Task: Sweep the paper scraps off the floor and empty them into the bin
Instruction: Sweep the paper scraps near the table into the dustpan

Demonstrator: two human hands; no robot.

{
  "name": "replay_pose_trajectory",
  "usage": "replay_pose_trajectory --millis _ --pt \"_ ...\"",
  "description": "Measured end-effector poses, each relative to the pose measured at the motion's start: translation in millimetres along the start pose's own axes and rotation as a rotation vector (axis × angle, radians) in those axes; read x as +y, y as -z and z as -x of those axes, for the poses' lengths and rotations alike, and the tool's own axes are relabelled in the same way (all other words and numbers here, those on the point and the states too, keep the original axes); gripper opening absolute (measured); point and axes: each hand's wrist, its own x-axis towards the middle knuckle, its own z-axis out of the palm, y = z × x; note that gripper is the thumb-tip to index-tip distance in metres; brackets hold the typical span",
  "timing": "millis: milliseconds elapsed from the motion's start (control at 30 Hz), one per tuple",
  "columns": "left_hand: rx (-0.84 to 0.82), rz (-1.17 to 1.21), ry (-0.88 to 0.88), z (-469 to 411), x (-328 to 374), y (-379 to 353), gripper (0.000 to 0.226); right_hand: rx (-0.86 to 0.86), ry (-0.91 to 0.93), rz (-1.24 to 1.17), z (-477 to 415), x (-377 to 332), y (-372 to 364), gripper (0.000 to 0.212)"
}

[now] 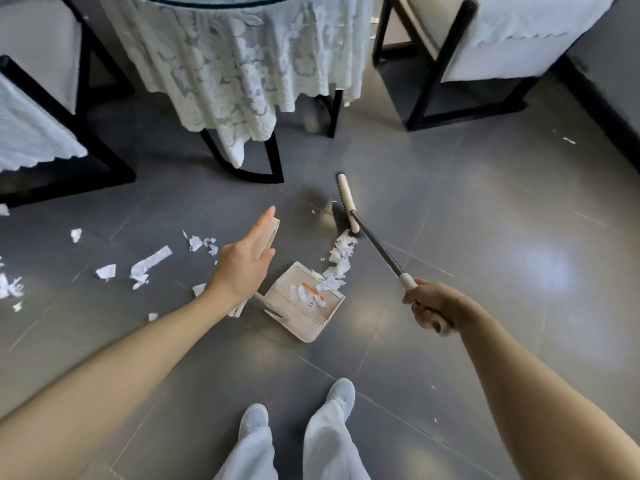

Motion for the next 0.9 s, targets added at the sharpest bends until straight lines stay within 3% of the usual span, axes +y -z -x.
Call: replay_pose_trajectory --millis 233,333,467,667,900 --pt "0.003 -0.048 -0.017 -1 3 3 0.069 -0.014 -0.021 0.571 37 36 -18 0.048" --pt "-0.008 -0.044 -0.053 1 3 5 0.069 -0.091 -0.080 0.431 77 61 -30 0.055" --pt "-0.006 -0.056 -0.073 9 -2 13 0.067 -0.203 -0.126 0.173 129 75 -26 0.046" --pt "0.020 0.015 -0.055 16 -17 33 0.068 -0.181 -0.045 0.006 160 68 -49 0.051" --pt "0.057 0.075 -0.001 -15 -12 52 0.068 -0.057 0.106 -0.070 111 3 -67 0.045"
